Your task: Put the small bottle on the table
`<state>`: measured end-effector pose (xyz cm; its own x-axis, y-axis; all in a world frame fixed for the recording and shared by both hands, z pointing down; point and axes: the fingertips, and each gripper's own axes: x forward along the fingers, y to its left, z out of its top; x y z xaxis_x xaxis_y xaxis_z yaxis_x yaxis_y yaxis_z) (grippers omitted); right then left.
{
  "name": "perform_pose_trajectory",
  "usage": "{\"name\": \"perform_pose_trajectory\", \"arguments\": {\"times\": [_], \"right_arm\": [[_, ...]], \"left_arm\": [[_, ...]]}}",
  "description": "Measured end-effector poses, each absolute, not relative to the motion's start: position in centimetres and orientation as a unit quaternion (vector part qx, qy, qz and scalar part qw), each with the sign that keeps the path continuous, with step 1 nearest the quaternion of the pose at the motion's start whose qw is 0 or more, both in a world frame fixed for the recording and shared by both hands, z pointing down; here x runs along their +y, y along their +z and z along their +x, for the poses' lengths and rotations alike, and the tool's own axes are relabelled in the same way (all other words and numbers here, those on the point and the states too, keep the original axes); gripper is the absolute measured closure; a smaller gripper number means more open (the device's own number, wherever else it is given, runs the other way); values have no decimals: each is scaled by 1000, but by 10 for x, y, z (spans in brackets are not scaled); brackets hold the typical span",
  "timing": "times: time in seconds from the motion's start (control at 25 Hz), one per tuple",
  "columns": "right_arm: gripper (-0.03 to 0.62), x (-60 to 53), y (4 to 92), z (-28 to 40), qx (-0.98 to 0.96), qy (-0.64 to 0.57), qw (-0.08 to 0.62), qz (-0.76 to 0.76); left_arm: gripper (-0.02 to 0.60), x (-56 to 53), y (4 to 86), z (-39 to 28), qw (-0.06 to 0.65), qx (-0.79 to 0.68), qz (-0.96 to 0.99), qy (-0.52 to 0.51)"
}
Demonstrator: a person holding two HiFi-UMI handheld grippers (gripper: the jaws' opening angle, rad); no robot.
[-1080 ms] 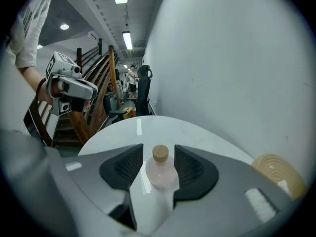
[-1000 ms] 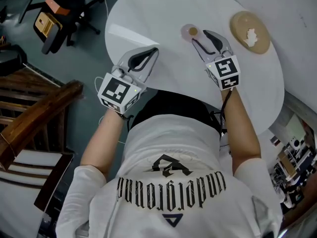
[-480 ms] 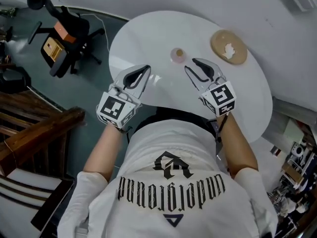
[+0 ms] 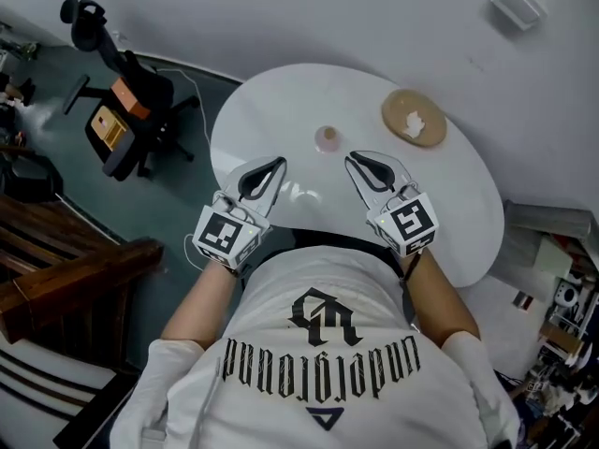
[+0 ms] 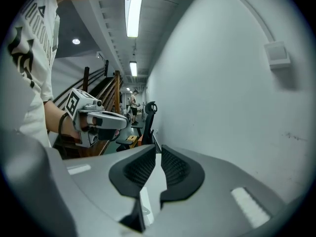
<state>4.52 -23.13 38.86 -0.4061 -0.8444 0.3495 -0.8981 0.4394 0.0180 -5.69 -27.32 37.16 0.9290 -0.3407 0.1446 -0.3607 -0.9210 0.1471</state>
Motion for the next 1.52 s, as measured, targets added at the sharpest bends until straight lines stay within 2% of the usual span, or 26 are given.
{"name": "perform_pose_trajectory", "arguments": {"times": [0.2, 0.84, 1.52], "right_arm": [[592, -220, 379, 42, -831, 82, 150, 529], [592, -182, 365, 59, -844, 57, 154, 511], [592, -30, 384, 117, -868, 69, 133, 473]], "left_arm": [[575, -267, 365, -60, 89, -173, 979, 52], [575, -231, 361, -39, 83, -181, 978, 63], [575, -55, 368, 7, 74, -199, 972, 98]]}}
